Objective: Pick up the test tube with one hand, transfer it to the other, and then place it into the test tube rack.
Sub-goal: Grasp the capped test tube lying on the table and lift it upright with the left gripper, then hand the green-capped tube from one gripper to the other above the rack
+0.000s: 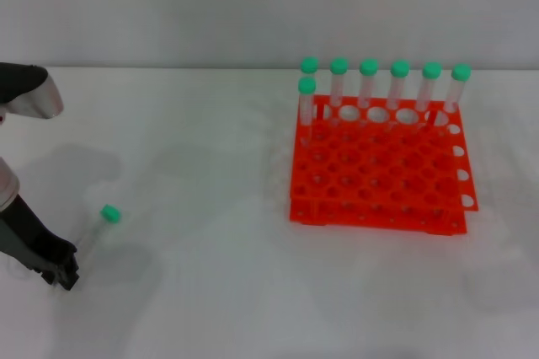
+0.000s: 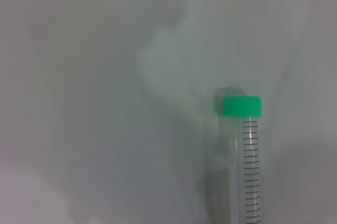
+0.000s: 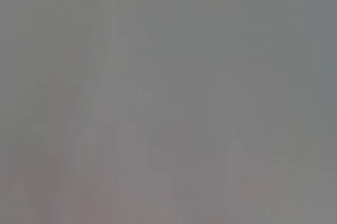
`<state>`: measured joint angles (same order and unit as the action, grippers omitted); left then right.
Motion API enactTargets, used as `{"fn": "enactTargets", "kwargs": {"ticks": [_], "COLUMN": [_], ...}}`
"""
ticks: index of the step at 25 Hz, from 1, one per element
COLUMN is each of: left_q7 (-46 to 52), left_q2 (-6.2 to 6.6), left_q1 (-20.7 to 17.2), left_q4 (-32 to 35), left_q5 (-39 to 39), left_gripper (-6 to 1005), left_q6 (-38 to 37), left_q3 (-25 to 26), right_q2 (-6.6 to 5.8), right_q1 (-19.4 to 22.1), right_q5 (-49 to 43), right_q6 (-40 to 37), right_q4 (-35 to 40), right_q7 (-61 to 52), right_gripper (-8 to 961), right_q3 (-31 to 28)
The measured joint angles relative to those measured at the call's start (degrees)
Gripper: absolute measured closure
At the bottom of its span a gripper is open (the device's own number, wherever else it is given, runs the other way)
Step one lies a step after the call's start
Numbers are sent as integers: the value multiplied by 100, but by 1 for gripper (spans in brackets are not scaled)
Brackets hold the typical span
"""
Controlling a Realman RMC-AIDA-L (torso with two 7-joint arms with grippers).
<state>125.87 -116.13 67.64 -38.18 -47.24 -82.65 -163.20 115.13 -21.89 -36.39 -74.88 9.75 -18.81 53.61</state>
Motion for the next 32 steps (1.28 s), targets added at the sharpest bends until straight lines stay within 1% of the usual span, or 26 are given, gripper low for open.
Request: {"fn": "enactTargets", "kwargs": {"ticks": [5,11,14,18,21,26,30,32], "left_q7": [32,32,8,-54,-276,-923,-1558,-1992], "left_q2": [-16,-6,21,116,134,88,10,-23], "left_q1": [78,163,252,348,414,389,180,-17], "left_q4": [2,-5,-60,-177,-461,-844,-979,-1045], "left_q5": [-36,-24,7,243,656,1607,2601,3336], "left_gripper": [767,773,775,779,781,782,782,781], "left_q6": [-38,-77,-93,-95,-111,-136,-133,-139], "left_q3": [0,-2,-2,-2,-2,-2,-2,-1], "right_q2": [0,0,0,0,0,-2,-17,-32], "right_q1": [-6,-25,-33,-35,-30,15,25,33], "right_q5": [0,0,0,0,0,0,-13,-41], "right_q6": [0,0,0,0,-1,-36,-37,-45], "right_q4": [0,0,0,0,0,0,0,41], "right_q7": [0,-2,-6,-11,-16,-30,-102,-214], "right_gripper": [225,226,227,228,229,230,231,232], "right_q3": [1,12,21,22,29,39,26,45]}}
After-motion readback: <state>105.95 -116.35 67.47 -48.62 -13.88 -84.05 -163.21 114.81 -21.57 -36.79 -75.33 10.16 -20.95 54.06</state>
